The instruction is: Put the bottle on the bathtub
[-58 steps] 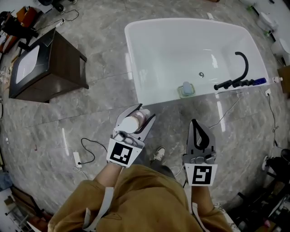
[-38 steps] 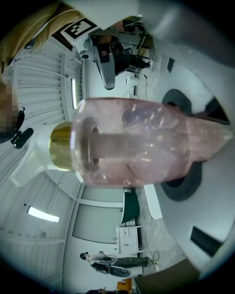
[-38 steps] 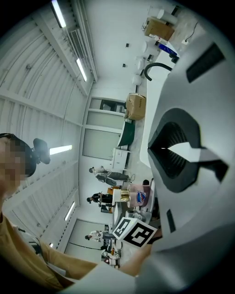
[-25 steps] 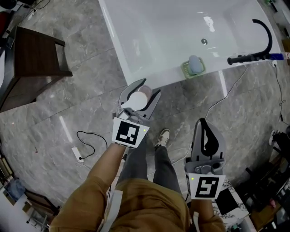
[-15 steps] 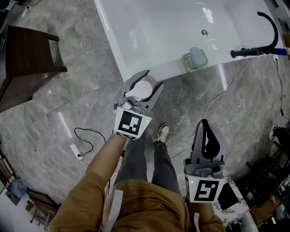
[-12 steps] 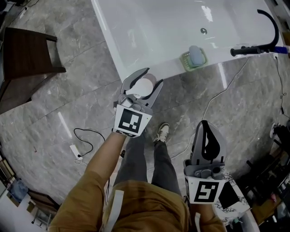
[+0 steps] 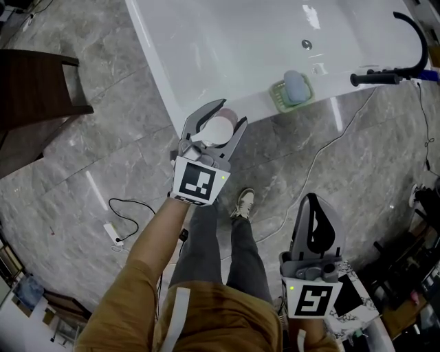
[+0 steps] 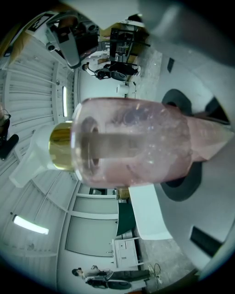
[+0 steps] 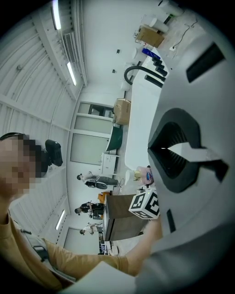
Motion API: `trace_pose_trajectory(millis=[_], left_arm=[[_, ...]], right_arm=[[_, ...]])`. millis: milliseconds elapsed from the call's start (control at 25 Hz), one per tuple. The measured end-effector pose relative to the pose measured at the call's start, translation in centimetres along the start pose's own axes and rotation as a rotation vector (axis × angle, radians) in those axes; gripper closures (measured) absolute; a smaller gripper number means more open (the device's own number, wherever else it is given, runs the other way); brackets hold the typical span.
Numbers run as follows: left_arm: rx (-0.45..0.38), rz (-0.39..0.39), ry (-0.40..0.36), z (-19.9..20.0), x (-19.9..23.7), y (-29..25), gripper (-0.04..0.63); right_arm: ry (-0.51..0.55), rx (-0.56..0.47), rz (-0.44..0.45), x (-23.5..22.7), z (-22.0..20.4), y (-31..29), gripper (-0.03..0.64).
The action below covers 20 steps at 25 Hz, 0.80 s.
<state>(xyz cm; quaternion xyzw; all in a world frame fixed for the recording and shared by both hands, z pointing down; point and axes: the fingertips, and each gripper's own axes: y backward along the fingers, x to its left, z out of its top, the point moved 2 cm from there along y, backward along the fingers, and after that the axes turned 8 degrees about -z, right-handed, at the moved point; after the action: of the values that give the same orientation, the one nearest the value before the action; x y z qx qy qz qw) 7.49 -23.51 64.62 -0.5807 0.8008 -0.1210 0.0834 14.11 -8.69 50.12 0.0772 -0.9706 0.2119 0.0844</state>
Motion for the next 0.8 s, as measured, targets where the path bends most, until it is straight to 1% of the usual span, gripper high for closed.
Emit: trace_pose_trajectory(millis=[280, 560, 800], left_arm=[[0.007, -0.011, -0.026, -0.6, 0.4, -1.0, 0.396], [-0.022, -0.023, -0.055, -0.4, 0.6, -1.6, 0.394], [-0.024, -0.039, -0.057, -0.6, 0.4, -1.8, 0.393]], right_arm=[[0.0, 0.016, -0.007, 0.0, -0.7, -0.7, 0.611], [0.0, 0.026, -0.026, -0.4, -1.7, -1.0, 0.611], [-0.009, 0.034, -0.023, 0.0, -2.3, -1.2, 0.611]])
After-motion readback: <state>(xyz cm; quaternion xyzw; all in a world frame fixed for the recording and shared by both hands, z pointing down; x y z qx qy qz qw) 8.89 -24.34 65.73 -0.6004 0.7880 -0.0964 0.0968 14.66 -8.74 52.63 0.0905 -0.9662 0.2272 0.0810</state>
